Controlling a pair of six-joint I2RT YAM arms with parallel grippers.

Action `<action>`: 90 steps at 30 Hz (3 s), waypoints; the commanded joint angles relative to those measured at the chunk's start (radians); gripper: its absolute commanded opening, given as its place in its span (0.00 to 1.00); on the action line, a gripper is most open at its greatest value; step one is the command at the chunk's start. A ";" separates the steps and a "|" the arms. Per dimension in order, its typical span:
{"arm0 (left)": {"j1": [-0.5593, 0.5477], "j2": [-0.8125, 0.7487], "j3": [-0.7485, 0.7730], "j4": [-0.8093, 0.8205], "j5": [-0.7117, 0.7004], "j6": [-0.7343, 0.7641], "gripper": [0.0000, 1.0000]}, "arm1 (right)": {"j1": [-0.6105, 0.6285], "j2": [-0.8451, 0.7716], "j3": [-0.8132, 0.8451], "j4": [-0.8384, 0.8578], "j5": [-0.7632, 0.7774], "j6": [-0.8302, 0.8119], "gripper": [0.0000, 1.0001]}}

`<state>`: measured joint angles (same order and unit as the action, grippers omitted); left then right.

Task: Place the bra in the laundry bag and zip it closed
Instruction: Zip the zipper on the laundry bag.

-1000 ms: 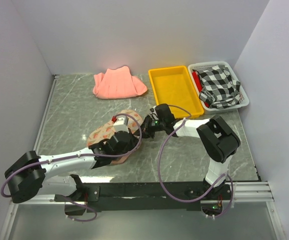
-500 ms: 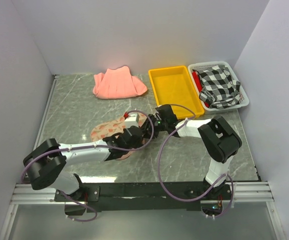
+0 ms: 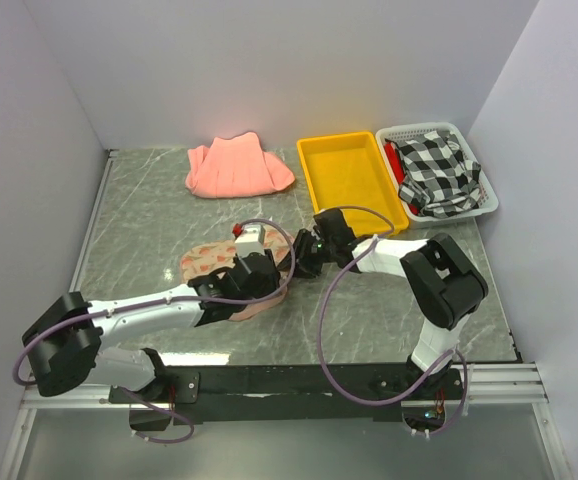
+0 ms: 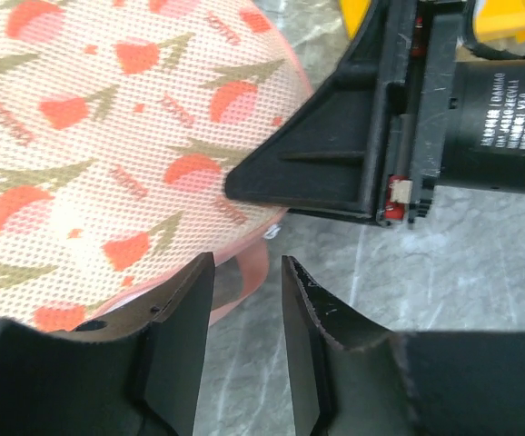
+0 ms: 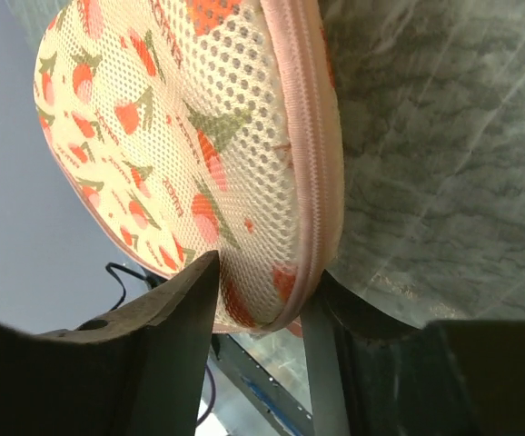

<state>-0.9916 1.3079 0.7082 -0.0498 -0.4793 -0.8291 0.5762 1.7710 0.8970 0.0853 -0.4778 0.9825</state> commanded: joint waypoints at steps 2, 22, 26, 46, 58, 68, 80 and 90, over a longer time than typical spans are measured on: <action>0.002 -0.039 -0.015 -0.076 -0.045 -0.005 0.39 | 0.002 0.021 0.045 0.011 0.008 -0.018 0.44; -0.018 0.007 -0.098 0.126 0.105 -0.007 0.14 | 0.001 0.015 0.054 0.037 -0.025 0.005 0.13; -0.019 0.045 -0.087 0.128 0.062 -0.022 0.11 | 0.002 0.008 0.042 0.073 -0.062 0.031 0.08; -0.024 0.063 -0.150 0.238 -0.113 -0.058 0.05 | 0.011 -0.053 -0.020 0.119 -0.122 0.076 0.08; -0.021 0.119 -0.119 0.257 -0.225 -0.045 0.02 | 0.039 -0.100 -0.098 0.226 -0.232 0.166 0.08; 0.027 0.085 -0.127 0.209 -0.285 -0.067 0.01 | 0.057 -0.119 -0.138 0.202 -0.228 0.153 0.09; 0.128 0.031 -0.148 0.244 -0.254 0.016 0.01 | 0.066 -0.137 -0.201 0.212 -0.254 0.146 0.09; 0.125 0.010 -0.165 0.287 -0.128 0.016 0.01 | 0.065 -0.102 -0.170 0.272 -0.275 0.191 0.20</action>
<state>-0.8688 1.3647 0.5598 0.1722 -0.6746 -0.8257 0.6254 1.6764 0.7002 0.3298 -0.6857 1.1629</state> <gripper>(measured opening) 0.021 0.156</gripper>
